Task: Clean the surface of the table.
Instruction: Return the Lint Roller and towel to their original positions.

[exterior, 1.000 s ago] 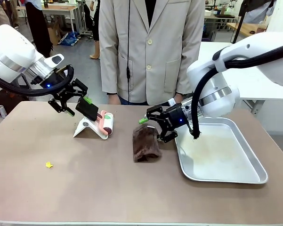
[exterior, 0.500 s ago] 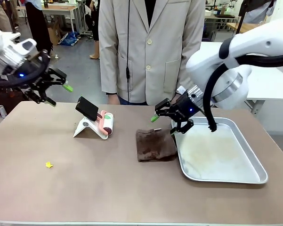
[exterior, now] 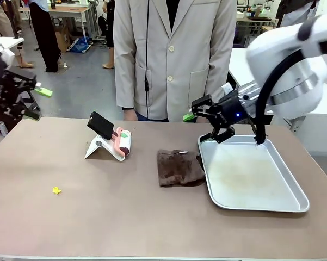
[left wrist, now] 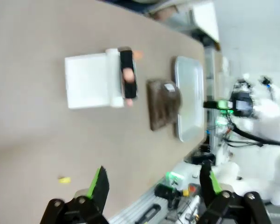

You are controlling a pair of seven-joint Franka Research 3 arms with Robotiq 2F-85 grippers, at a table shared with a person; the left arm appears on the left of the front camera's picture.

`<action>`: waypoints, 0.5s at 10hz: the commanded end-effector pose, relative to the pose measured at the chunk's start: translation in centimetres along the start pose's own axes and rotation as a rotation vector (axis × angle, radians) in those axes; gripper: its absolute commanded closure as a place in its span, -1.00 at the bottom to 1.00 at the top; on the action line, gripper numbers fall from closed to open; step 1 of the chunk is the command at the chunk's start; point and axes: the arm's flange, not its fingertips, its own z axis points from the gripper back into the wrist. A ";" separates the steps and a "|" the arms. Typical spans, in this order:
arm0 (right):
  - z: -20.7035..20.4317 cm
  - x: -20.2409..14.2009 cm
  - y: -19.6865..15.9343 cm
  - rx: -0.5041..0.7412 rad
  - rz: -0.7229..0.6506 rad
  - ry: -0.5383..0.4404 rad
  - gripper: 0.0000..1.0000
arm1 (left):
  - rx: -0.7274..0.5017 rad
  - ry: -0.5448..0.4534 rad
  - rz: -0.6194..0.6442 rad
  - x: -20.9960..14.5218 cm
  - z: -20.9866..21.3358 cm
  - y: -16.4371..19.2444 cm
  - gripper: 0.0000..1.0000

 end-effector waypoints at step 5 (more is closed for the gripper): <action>7.1 -5.2 -7.9 0.561 0.194 0.330 -1.00 | -0.369 0.032 0.003 -9.2 4.3 5.0 -1.00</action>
